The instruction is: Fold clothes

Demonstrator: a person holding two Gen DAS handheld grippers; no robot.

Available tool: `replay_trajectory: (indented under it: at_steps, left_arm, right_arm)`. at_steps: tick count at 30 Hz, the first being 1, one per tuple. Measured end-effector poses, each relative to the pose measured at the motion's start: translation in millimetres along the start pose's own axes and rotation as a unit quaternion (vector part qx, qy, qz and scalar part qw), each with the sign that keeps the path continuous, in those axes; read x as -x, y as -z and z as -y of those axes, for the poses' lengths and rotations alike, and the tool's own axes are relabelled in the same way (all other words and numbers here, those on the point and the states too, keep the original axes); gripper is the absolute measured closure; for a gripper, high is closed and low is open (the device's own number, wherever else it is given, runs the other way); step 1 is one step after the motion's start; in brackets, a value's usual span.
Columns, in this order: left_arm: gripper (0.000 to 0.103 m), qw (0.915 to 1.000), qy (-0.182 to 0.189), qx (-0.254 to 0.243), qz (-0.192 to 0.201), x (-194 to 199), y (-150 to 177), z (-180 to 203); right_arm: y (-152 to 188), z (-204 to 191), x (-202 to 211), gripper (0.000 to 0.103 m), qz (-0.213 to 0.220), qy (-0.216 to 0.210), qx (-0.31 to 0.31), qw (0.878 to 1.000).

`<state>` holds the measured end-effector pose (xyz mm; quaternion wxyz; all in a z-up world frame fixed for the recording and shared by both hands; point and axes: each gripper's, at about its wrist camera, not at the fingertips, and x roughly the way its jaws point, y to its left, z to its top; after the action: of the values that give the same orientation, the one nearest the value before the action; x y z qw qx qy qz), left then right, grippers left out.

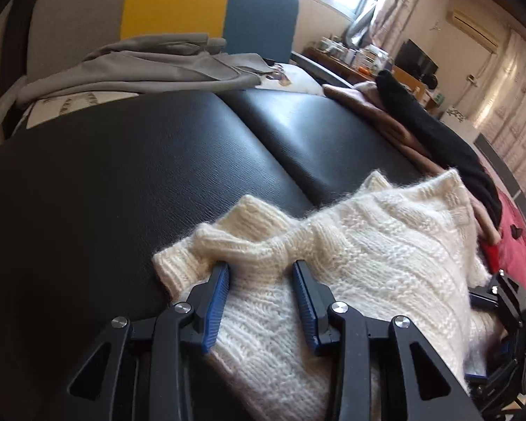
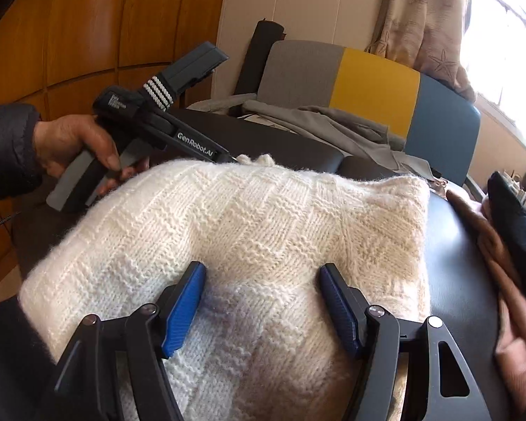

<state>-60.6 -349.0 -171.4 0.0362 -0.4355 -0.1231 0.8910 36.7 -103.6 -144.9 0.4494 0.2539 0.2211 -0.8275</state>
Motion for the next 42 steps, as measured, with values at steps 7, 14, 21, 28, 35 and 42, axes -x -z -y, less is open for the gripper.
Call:
replay_trajectory:
  at_steps: [7, 14, 21, 28, 35, 42]
  left_arm:
    - [0.064, 0.9878, 0.026, 0.144, 0.055, 31, -8, -32]
    - [0.047, 0.9440, 0.149, 0.280, 0.093, 90, 73, -71]
    - [0.041, 0.9233, 0.225, 0.304, 0.069, 95, 130, -66]
    - [0.033, 0.9249, 0.242, 0.284, 0.073, 81, 114, -42]
    - [0.026, 0.9318, 0.251, 0.256, 0.057, 60, 95, -25]
    - [0.033, 0.9468, 0.226, 0.225, 0.041, 53, 86, -3]
  right_arm:
    - [-13, 7, 7, 0.034, -0.013, -0.017, -0.034, 0.999]
    - [-19, 57, 53, 0.000, 0.006, -0.127, -0.185, 0.974]
    - [27, 146, 52, 0.000, -0.045, -0.215, -0.379, 0.899]
    - [48, 174, 4, 0.000, -0.084, -0.251, -0.443, 0.857]
    - [16, 158, -36, 0.000, -0.124, -0.297, -0.384, 0.866]
    - [-9, 124, -57, 0.005, -0.146, -0.280, -0.298, 0.901]
